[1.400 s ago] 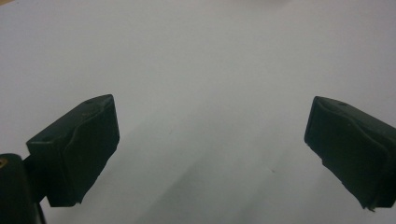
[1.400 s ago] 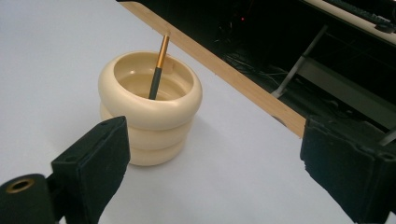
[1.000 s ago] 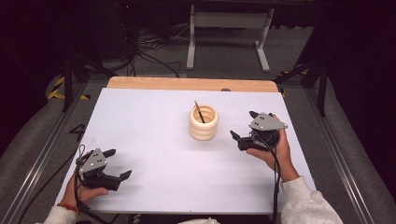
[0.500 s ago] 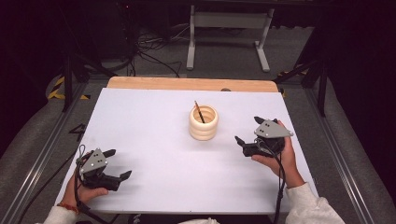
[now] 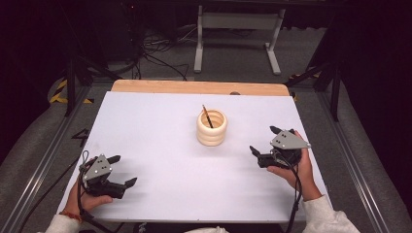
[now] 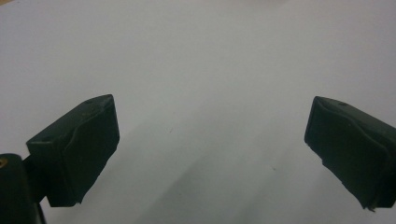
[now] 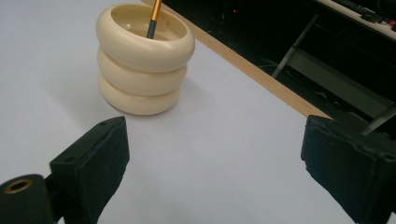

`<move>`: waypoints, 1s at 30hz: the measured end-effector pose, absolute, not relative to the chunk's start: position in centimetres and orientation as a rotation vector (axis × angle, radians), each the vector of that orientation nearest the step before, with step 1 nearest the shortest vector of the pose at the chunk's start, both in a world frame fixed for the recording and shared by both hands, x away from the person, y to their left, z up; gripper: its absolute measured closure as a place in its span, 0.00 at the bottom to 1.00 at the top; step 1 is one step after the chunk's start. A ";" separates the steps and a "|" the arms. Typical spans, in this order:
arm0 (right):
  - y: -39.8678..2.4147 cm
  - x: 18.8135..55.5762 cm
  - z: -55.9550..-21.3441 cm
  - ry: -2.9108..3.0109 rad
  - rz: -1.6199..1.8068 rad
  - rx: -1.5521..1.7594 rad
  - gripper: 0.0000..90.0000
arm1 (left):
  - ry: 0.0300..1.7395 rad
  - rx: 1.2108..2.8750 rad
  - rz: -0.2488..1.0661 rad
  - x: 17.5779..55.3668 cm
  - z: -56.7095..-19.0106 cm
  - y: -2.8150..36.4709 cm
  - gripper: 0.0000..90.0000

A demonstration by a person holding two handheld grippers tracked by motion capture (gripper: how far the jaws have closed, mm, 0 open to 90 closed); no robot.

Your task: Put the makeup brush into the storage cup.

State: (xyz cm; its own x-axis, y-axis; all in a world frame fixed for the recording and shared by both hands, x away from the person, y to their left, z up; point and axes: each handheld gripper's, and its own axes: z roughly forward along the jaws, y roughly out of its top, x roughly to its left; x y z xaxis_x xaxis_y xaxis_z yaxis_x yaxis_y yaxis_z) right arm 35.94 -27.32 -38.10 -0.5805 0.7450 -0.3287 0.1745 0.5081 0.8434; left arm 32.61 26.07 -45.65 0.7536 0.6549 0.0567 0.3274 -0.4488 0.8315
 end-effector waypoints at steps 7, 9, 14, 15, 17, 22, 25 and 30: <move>-27.7 35.1 -38.3 2.050 1.039 0.742 0.10 | 0.735 2.064 0.473 32.6 -45.6 26.1 0.04; -27.8 34.9 -38.6 2.051 1.032 0.741 0.10 | 0.735 2.067 0.471 32.6 -45.6 26.1 0.04; -28.1 34.6 -38.9 2.055 1.028 0.741 0.10 | 0.735 2.068 0.472 32.6 -45.6 26.0 0.05; -28.3 34.5 -39.0 2.057 1.033 0.746 0.10 | 0.734 2.068 0.470 32.6 -45.6 26.0 0.04; -28.4 34.4 -39.1 2.055 1.029 0.746 0.10 | 0.732 2.071 0.471 32.6 -45.6 26.0 0.04; -28.9 34.1 -39.5 2.057 1.020 0.755 0.09 | 0.733 2.069 0.471 32.6 -45.6 26.0 0.05; -29.2 33.9 -39.6 2.055 1.012 0.756 0.09 | 0.730 2.071 0.475 32.6 -45.6 26.1 0.05; -29.6 33.6 -39.8 2.045 1.015 0.761 0.09 | 0.731 2.072 0.473 32.6 -45.6 26.1 0.04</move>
State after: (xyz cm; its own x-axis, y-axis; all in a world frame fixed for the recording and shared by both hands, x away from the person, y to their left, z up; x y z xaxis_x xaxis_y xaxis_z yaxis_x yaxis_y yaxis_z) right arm 33.62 -29.61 -39.77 -0.5676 0.7508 -0.3379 0.1853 0.5163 0.8361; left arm 32.63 26.06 -45.64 0.7560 0.6516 0.0622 0.3232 -0.4542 0.8302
